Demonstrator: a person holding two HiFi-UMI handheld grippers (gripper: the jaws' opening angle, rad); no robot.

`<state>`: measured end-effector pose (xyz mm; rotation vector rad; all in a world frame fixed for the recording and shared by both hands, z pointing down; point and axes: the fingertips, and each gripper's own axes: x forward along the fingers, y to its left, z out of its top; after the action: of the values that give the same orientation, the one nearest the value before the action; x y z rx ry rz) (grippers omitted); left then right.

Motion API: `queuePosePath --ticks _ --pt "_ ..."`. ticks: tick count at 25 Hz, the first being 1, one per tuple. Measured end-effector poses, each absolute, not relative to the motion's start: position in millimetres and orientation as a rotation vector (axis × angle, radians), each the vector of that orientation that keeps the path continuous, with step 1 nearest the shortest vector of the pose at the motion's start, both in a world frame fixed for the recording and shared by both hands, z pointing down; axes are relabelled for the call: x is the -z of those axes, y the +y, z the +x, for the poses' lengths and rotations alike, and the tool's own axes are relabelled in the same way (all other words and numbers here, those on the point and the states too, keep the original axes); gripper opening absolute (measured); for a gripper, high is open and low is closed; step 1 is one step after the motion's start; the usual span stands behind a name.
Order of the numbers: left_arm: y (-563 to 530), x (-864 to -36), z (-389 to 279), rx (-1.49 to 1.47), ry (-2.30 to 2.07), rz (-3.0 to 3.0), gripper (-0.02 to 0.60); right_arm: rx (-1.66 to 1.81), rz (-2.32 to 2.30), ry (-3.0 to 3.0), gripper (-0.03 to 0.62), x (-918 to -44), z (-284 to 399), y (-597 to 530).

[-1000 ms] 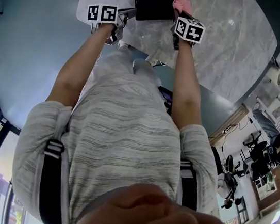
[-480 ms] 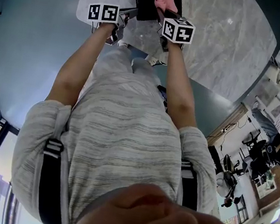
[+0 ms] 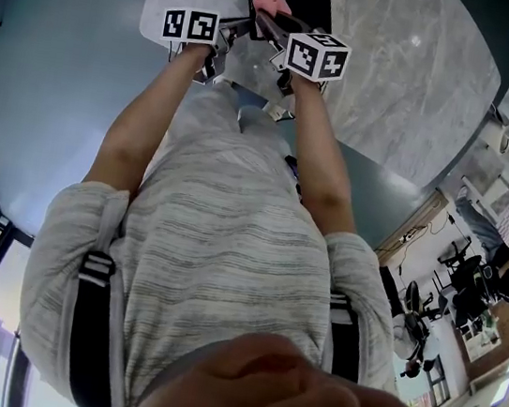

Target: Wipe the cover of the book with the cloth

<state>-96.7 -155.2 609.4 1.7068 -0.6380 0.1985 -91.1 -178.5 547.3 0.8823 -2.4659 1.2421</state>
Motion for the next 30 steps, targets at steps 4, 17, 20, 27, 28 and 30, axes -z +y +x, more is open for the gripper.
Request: queuePosePath --ticks 4,17,20,27,28,30 --pt "-157 -606 -98 -0.195 -0.639 1.707 0.029 -0.999 0.856 -2.548 0.035 -517 -103 -193" --pt "-157 -608 -97 -0.209 -0.628 1.716 0.029 -0.812 0.902 -2.333 0.035 -589 -66 -224" --pt "-158 -609 -97 -0.217 -0.629 1.72 0.029 -0.846 0.963 -2.282 0.035 -604 -40 -235" --pt "-157 -609 -97 -0.227 -0.636 1.726 0.029 -0.899 1.114 -2.126 0.035 -634 22 -254" --pt "-157 -608 -96 -0.226 -0.637 1.725 0.029 -0.916 1.135 -2.104 0.035 -637 31 -256" --pt "-157 -607 -97 -0.223 -0.64 1.723 0.03 -0.944 1.165 -2.069 0.035 -640 44 -256"
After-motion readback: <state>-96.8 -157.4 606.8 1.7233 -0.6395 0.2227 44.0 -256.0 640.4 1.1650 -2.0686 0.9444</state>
